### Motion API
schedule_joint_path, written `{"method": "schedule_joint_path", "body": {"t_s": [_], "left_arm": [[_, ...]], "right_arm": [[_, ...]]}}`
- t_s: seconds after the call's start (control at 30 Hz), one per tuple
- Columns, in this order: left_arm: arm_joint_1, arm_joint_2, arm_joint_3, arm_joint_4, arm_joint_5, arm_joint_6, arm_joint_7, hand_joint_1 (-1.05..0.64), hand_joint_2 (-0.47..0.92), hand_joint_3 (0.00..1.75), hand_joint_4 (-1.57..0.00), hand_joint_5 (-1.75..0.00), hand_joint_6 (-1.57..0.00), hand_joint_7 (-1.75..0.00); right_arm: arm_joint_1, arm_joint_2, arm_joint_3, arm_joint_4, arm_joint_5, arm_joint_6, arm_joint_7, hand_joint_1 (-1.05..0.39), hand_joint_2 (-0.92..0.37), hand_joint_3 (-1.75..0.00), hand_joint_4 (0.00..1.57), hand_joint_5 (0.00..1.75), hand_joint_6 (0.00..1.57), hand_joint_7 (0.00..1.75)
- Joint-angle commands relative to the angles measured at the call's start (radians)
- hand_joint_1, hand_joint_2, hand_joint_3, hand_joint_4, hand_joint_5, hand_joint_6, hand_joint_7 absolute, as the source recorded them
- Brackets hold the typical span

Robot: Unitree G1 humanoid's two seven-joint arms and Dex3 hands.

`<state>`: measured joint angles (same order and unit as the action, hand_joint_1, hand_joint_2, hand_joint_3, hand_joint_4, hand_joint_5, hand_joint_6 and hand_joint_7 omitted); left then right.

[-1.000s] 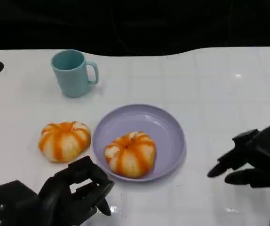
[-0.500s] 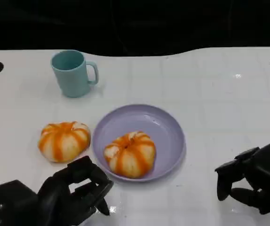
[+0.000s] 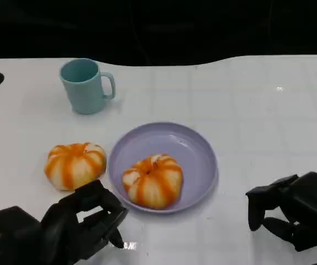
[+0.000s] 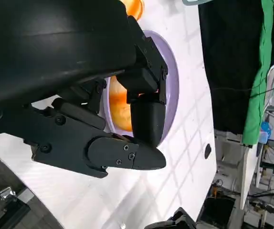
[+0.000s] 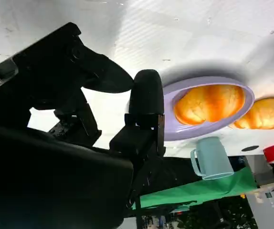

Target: Grasp the bread from the table and place it into the plate.

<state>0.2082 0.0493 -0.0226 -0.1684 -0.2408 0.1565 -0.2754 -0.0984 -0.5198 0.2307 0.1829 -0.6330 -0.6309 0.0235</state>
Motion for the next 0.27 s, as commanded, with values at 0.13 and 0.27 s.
{"method": "schedule_joint_path", "body": {"t_s": [0.13,0.27], "left_arm": [[-0.008,0.016,0.014,0.014,-0.004,-0.016,-0.011,-0.52,0.92,0.31,-0.72,-1.75,-0.68,-1.51],[-0.008,0.016,0.014,0.021,-0.006,-0.025,-0.020,-0.52,0.92,0.31,-0.72,-1.75,-0.67,-1.50]], "right_arm": [[-0.019,-0.002,0.006,0.024,0.008,-0.014,-0.018,-0.17,-0.46,-1.15,0.87,1.75,0.73,1.52],[-0.020,-0.006,0.009,0.023,0.004,-0.013,-0.016,-0.17,-0.46,-1.16,0.87,1.75,0.73,1.52]]}}
